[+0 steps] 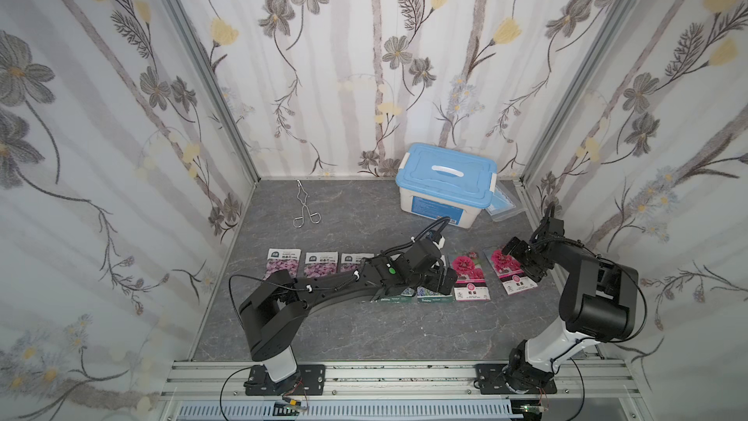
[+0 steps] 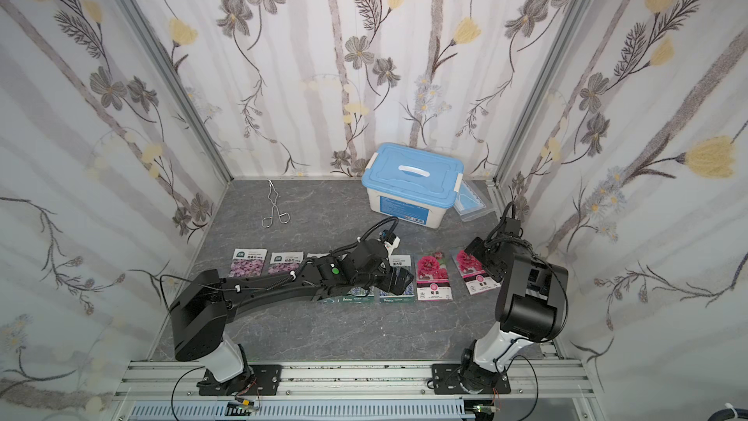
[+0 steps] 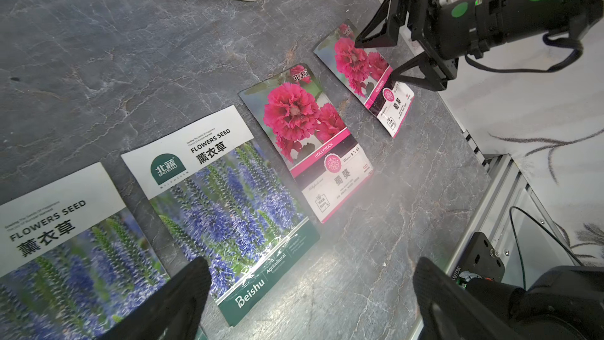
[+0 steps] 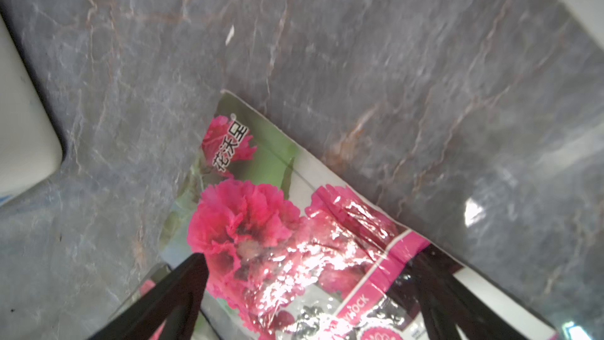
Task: Arrange the seed packets in a row
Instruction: Adjust the seed packet at the center of the board.
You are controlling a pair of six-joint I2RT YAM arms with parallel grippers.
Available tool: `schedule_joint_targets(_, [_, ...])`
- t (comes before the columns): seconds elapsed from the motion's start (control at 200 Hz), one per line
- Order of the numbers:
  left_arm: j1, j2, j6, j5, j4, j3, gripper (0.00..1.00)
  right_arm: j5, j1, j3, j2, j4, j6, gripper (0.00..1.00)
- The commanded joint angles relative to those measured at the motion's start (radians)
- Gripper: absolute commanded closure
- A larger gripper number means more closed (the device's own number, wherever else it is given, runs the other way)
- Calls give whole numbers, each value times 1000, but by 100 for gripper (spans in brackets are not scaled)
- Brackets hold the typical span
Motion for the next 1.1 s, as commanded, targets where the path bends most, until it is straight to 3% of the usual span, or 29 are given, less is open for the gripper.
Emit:
schedule_joint_targets(0.0, [2, -3, -4, -11, 36, -5, 0, -35, 12, -30, -33, -31, 38, 0])
schedule_joint_targets(0.365, [3, 11, -9, 8, 39, 2, 0, -18, 7, -43, -158, -31, 85, 0])
schedule_joint_targets(0.59, [4, 23, -2, 18, 42, 3, 0, -86, 20, -39, -249, -50, 53, 0])
schedule_joint_targets(0.654, [5, 29, 2, 16, 38, 7, 0, -134, 44, -50, -263, -36, 14, 0])
schedule_joint_targets(0.829, [27, -29, 24, -35, -15, -11, 0, -105, 150, -62, -363, 40, -49, 0])
schedule_joint_targets(0.944, [97, -140, 28, -61, -84, -58, 0, -76, 199, -58, -464, 116, -77, 0])
schedule_joint_targets(1.094, [283, -364, 1, -88, -137, -182, 0, -85, 209, -75, -623, 239, -104, 0])
